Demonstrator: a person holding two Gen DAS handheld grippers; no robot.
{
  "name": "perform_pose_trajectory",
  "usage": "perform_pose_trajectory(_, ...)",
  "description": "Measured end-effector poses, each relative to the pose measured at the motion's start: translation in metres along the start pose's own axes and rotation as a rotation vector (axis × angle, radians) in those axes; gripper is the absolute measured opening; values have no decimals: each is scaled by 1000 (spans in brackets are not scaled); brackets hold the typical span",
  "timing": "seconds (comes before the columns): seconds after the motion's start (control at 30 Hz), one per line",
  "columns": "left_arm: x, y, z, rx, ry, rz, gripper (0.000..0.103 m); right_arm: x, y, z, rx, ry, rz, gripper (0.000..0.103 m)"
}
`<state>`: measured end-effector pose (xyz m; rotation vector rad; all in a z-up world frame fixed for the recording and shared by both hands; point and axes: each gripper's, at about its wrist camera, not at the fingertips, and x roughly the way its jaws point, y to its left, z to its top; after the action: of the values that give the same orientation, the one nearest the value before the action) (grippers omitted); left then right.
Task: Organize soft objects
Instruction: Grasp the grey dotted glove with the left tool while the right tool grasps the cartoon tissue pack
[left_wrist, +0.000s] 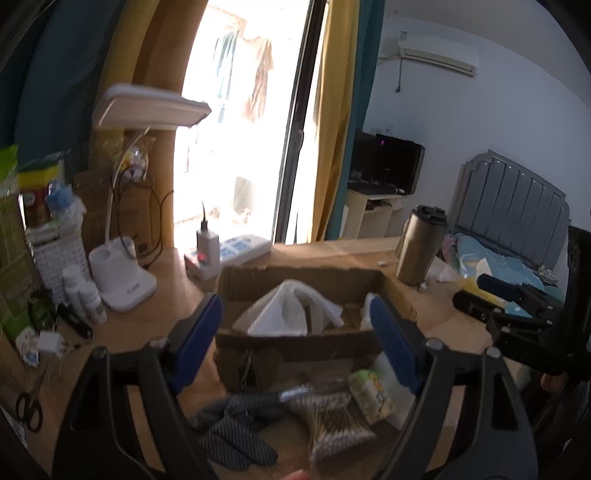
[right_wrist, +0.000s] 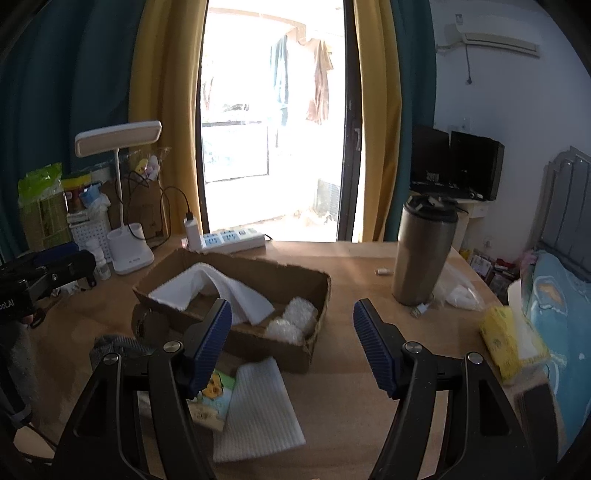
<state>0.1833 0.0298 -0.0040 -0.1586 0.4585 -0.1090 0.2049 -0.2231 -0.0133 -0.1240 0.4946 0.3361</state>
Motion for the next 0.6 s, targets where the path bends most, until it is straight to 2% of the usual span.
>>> perform_pose_trajectory(0.6, 10, 20, -63, -55, 143, 35, 84, 24, 15, -46, -4, 134, 39, 72)
